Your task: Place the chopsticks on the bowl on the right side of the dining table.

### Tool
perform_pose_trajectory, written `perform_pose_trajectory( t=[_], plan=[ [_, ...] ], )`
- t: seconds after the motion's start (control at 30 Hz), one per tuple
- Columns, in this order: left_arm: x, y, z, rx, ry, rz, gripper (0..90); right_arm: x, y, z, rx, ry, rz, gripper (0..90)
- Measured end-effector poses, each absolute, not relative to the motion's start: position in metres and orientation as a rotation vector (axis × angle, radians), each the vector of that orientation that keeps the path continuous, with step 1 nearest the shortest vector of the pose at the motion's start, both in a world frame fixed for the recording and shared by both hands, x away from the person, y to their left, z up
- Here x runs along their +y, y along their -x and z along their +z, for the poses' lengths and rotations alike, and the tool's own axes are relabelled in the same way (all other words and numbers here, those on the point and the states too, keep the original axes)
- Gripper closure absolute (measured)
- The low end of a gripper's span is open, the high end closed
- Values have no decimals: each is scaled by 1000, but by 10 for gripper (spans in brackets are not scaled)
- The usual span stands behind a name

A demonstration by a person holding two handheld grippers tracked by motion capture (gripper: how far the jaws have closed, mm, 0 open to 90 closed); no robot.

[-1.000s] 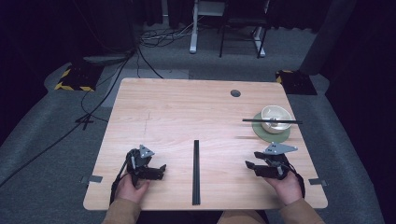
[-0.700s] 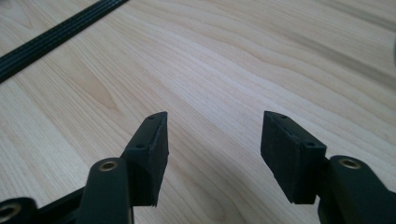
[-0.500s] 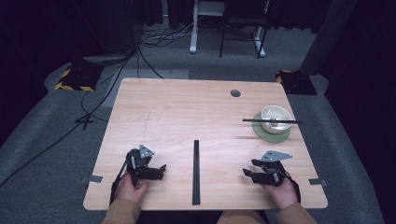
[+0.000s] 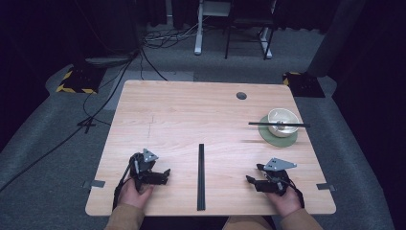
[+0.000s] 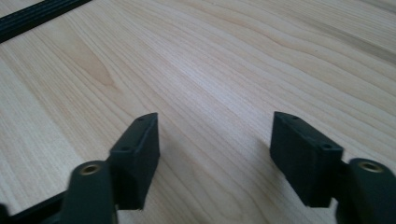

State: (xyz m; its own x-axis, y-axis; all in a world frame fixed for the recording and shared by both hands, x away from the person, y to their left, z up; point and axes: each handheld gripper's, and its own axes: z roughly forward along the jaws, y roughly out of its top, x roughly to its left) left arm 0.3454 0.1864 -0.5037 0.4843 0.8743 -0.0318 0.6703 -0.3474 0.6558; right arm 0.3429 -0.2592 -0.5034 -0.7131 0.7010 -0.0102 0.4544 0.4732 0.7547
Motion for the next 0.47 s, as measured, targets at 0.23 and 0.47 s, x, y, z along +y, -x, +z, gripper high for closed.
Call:
perform_pose_trajectory(
  t=[0.23,0.47],
  plan=[
    [186,-345,-504,1269,-2125,435,13,-258,-348,-504,2421,-984,1076,186],
    [186,-346,-504,1268,-2123,437,12,-258,-350,-504,2428,-983,1073,165]
  ],
)
